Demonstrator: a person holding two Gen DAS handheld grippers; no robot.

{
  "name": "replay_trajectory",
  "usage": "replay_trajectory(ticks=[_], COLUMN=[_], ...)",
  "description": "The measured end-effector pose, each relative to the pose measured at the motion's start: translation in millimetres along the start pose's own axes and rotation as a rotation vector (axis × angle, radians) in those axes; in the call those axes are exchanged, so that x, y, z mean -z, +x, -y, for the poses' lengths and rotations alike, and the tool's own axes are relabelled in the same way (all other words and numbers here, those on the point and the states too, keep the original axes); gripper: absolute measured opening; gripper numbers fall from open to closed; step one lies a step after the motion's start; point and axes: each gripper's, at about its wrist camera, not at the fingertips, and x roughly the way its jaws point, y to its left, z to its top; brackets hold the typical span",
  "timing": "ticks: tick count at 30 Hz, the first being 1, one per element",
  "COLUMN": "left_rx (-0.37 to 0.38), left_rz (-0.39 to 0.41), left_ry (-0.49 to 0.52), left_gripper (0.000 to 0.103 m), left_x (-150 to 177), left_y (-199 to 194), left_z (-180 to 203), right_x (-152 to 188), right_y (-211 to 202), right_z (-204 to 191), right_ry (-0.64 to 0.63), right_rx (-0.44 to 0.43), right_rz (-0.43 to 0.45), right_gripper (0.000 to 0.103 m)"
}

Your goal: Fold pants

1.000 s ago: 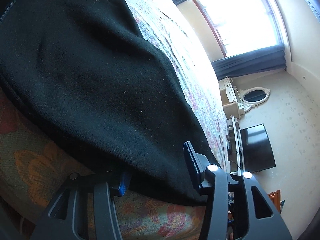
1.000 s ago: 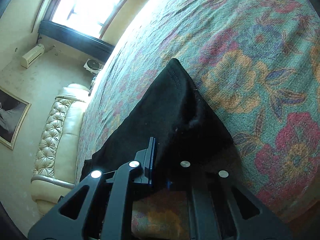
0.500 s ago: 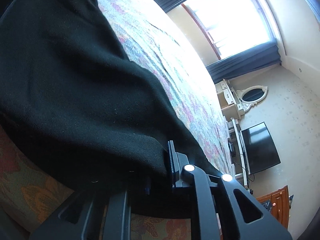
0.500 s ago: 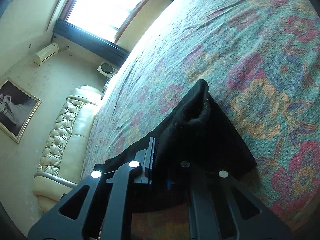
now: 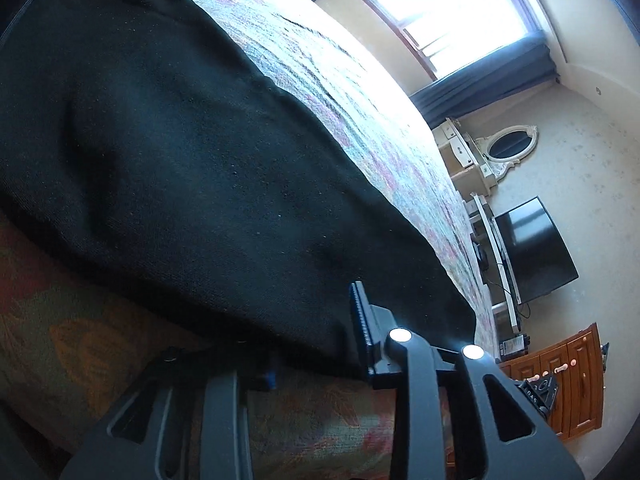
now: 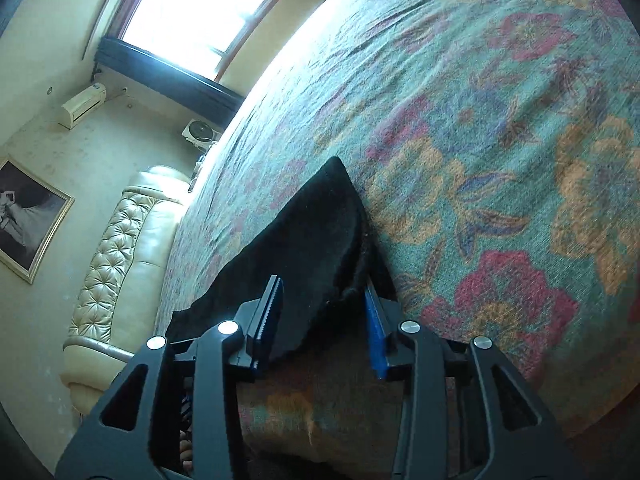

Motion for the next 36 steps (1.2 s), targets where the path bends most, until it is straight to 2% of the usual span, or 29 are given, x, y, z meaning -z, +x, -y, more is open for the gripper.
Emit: replay_trajectory(ticks=[2,4,6,9,11,12,13,15,16,17,19,20,21,23,25,26,28,35,36], left_rx=[0.043,0.083,0.076,0.072,0.079,0.081,0.084,0.095,0.100,0.103,0.110,0.111,0.110,0.108,0.111,0.118,0.124,0.139,0.140], left_rz=[-0.015,-0.045,-0.062,-0.068,-0.078,-0.085,-0.089,-0.093,-0.094,-0.094,-0.093,-0.092,-0.092,-0.091,-0.088,-0.088,-0.083,-0.071,-0.075], left_ry=[0.002,0.023,0.066,0.084,0.074,0.068,0.058,0.042,0.042,0.045,0.045,0.047,0.052,0.064,0.068,0.067,0.063,0.080,0.069], left_gripper=[0.054,0.056,0.058,0.058,0.058,0.058,0.058,0.058,0.058,0.058,0.058,0.058,0.058,0.058,0.060,0.065,0.067,0.067,0.067], left_x=[3,8,11,12,8,6,4,-2,-4,-5,-7,-6,-6,-6,-7,-8,-9,-11,-11], left_y=[-2,0,5,6,7,7,6,1,1,-1,-7,-7,-7,-5,-4,-1,-1,-3,-3], left_z=[11,19,25,28,27,27,26,20,23,22,17,17,17,18,21,25,28,33,32], right_x=[-14,-27,-39,-59,-71,-75,-77,-76,-73,-71,-68,-65,-62,-57,-57,-59,-63,-74,-75], right_y=[-11,-12,1,32,48,58,61,57,52,47,48,50,55,69,72,73,79,96,97], right_z=[10,16,16,10,11,15,20,29,34,37,37,34,29,16,0,-4,-8,-16,-16], right_ry=[0.016,0.024,0.021,0.011,0.035,0.073,0.125,0.227,0.259,0.269,0.209,0.171,0.145,0.107,0.044,0.022,0.001,-0.061,-0.058], right_rx=[0.020,0.001,-0.039,-0.041,0.037,0.044,0.039,0.025,0.020,0.035,0.087,0.093,0.071,-0.036,-0.034,-0.033,-0.042,0.005,0.002], right_rz=[0.023,0.027,-0.028,-0.101,-0.108,-0.131,-0.124,-0.079,-0.040,-0.012,-0.029,-0.049,-0.082,-0.192,-0.207,-0.211,-0.232,-0.262,-0.272], right_gripper=[0.045,0.045,0.045,0.045,0.045,0.044,0.035,0.026,0.025,0.023,0.009,0.009,0.009,0.014,0.034,0.036,0.050,0.053,0.049])
